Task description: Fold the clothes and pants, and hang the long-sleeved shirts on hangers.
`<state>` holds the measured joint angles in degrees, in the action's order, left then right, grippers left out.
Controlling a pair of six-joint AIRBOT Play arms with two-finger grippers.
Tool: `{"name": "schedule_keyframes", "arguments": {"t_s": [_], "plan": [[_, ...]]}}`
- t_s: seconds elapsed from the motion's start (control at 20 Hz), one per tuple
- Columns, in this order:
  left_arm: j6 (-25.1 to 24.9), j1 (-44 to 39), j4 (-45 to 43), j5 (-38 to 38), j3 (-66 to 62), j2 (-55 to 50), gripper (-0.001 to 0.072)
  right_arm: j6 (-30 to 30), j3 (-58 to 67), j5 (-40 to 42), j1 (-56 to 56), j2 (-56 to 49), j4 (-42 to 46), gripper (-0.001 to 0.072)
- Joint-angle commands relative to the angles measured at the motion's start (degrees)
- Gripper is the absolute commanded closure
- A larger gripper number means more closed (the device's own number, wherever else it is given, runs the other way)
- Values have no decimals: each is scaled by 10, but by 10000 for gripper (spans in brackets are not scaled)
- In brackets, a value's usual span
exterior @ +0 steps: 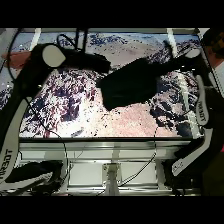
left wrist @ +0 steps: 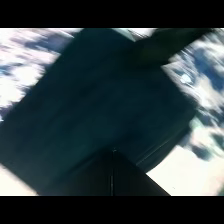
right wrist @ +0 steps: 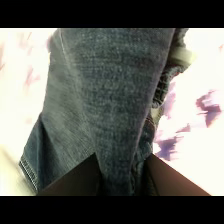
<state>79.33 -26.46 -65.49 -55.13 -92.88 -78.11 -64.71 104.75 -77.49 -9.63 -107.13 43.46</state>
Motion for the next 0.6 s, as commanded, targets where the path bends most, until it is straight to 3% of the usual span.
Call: {"name": "schedule_keyframes", "arguments": {"t_s": [0.0, 0.35, 0.55], "plan": [[0, 45, -5, 0, 0, 17, 682, -47, 2, 48, -88, 83, 80, 664], [0, 50, -5, 0, 0, 17, 682, -195, -19, 40, -330, 163, 216, 664], [0, 50, -5, 0, 0, 17, 682, -280, -105, 73, -390, 226, 316, 665]]}}
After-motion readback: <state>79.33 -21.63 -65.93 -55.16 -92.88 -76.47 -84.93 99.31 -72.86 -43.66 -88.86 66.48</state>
